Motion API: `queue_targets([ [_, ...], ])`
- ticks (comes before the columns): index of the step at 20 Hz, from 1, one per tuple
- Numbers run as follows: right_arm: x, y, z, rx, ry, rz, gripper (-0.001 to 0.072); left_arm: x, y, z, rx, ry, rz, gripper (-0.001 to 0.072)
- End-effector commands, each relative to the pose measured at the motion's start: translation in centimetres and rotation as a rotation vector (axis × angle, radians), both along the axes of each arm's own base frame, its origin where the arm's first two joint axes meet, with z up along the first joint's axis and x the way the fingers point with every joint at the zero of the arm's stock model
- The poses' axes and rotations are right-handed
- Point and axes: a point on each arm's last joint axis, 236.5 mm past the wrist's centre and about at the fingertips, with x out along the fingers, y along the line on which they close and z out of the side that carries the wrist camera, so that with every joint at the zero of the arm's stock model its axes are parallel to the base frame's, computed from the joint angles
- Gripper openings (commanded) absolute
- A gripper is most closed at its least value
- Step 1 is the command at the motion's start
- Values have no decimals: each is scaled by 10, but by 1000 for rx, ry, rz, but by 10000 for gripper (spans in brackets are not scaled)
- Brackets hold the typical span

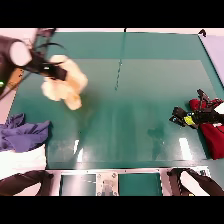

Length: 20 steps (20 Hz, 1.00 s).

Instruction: Fold the shirts.

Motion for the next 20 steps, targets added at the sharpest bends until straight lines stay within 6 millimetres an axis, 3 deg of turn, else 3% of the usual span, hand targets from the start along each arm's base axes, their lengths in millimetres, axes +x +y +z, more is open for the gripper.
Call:
queue_targets([
  [1,0,1,0,2,-1,0,15,-27,-134,-4,-198,29,-240,23],
  [3,0,1,0,2,-1,0,15,-48,-196,-35,-283,120,-327,26],
  [4,0,1,0,2,-1,0,15,-59,-215,-54,-291,177,-353,106],
  [5,0,1,0,2,0,0,29,-67,-223,-72,-275,227,-368,451],
  [6,0,1,0,1,-1,1,126,-74,-223,-87,-252,278,-370,655],
  [7,0,1,1,1,-2,4,218,-78,-217,-94,-230,312,-367,651],
  [9,2,0,3,-4,-12,10,225,-74,-190,-95,-170,350,-339,652],
  [12,10,-3,11,-19,-43,33,368,-57,-137,-83,-145,392,-241,652],
  [15,21,-2,11,1,-64,12,372,-41,-96,-90,-162,432,-112,652],
  [17,34,11,8,63,-97,36,372,-39,-86,-109,-212,468,-48,652],
  [20,58,34,-4,195,-128,82,372,-80,-103,-149,-309,641,-31,652],
])
